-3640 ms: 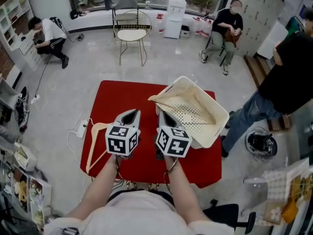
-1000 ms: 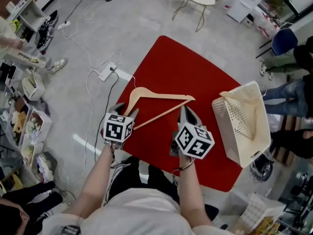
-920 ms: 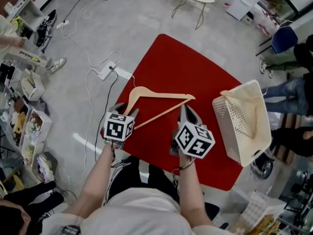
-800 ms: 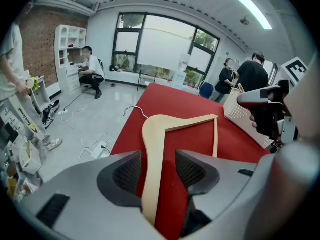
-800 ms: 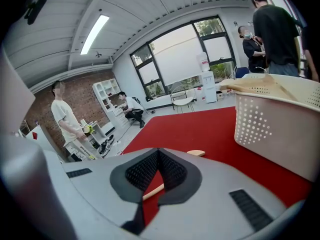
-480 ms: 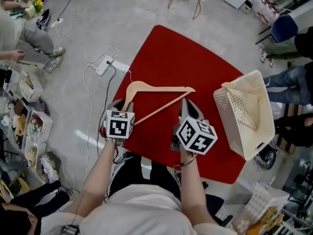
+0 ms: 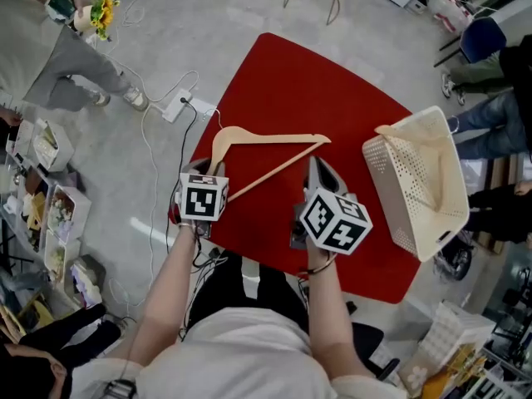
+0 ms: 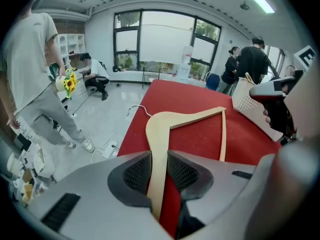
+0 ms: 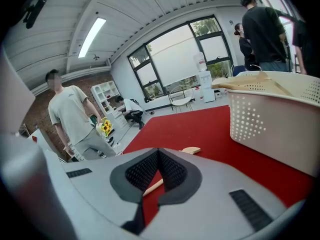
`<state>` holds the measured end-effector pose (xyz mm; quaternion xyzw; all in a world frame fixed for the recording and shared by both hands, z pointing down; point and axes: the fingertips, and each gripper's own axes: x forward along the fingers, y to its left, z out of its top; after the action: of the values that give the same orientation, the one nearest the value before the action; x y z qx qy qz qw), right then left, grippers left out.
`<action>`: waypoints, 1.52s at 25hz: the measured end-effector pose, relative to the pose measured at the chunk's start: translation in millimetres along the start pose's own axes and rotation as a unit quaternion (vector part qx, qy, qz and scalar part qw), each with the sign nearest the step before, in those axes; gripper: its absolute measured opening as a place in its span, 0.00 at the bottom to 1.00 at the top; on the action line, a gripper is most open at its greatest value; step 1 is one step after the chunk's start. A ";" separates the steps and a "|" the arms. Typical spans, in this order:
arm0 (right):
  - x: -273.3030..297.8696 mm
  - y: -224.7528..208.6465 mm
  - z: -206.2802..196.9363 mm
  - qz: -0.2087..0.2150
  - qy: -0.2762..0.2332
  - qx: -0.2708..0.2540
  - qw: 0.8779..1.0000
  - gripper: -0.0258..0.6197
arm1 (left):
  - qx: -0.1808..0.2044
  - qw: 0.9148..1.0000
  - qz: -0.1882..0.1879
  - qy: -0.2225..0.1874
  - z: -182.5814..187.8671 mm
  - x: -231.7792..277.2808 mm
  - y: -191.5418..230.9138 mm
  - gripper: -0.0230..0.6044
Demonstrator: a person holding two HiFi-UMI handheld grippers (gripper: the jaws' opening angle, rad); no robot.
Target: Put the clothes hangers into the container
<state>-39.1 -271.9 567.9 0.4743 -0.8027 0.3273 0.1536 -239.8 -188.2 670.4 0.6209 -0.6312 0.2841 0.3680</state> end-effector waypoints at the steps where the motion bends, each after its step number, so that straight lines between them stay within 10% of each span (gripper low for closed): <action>1: -2.0 -1.3 0.6 -0.001 -0.002 0.000 1.000 0.06 | -0.003 1.000 -0.002 0.000 -0.1 -0.4 0.8 0.20; 11: -22.4 -17.2 11.0 -0.018 -0.021 0.002 1.000 0.06 | -0.032 0.998 -0.018 -0.050 9.5 -18.8 -5.9 0.20; 38: -108.8 -37.3 54.2 -0.054 -0.122 0.045 0.990 0.06 | 0.086 0.977 -0.079 -0.180 136.3 -115.0 -62.0 0.20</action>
<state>51.3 -248.9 481.5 0.5596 -0.7732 0.2939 0.0510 -198.2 -237.4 492.9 0.7392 -0.6093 0.1911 0.2142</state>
